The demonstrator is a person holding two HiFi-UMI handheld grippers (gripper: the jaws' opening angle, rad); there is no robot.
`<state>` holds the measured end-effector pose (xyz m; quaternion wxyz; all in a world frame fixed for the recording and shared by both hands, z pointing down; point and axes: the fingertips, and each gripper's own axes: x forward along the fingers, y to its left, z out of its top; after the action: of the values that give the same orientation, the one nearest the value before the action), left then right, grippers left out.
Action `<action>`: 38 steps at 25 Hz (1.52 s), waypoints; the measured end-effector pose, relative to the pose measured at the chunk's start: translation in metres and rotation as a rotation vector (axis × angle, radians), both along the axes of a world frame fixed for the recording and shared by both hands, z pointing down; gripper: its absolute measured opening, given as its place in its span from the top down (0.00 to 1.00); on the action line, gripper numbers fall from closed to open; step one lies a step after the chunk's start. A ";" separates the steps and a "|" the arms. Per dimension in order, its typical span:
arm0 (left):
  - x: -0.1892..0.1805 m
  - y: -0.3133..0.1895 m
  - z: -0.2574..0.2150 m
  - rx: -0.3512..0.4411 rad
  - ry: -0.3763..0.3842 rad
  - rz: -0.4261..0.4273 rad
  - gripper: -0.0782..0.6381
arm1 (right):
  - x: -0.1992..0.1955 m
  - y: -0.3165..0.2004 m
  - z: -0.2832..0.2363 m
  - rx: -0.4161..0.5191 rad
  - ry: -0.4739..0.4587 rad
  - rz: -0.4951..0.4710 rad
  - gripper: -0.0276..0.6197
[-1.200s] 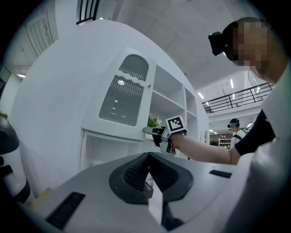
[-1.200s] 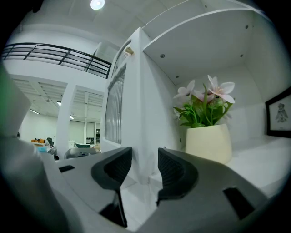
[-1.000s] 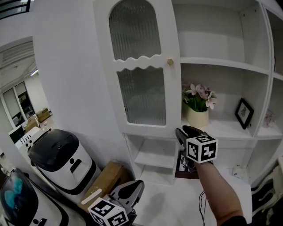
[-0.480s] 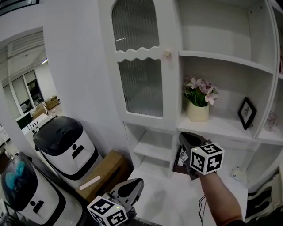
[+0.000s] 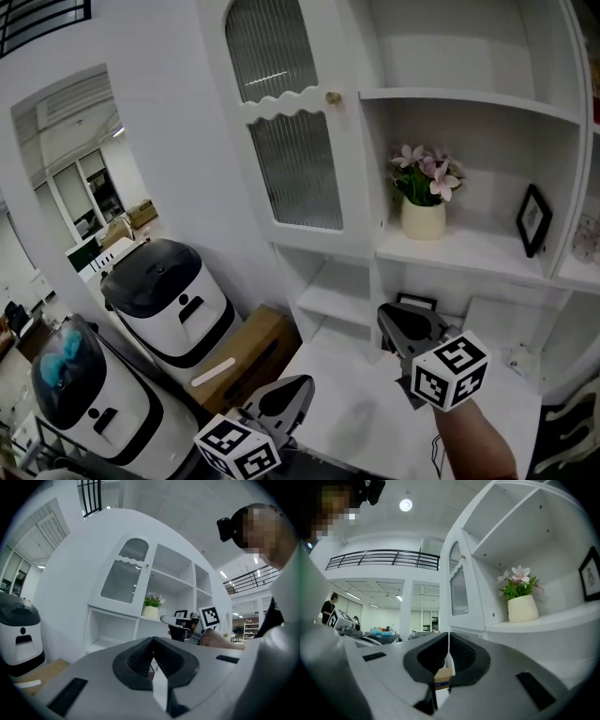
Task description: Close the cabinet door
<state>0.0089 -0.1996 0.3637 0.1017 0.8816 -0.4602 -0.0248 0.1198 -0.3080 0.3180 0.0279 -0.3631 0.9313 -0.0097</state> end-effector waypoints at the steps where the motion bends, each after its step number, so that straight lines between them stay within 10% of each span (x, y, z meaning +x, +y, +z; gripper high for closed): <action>1: 0.001 0.001 0.000 0.000 -0.001 -0.004 0.88 | 0.000 0.006 0.001 0.000 -0.005 -0.013 0.94; 38: -0.146 0.133 -0.005 0.048 0.087 0.164 0.88 | -0.117 0.233 0.035 -0.070 0.002 0.188 0.95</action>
<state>-0.1369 -0.0669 0.3591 0.1022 0.9167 -0.3807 -0.0657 0.0027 -0.0751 0.3528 0.0152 -0.4496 0.8922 -0.0391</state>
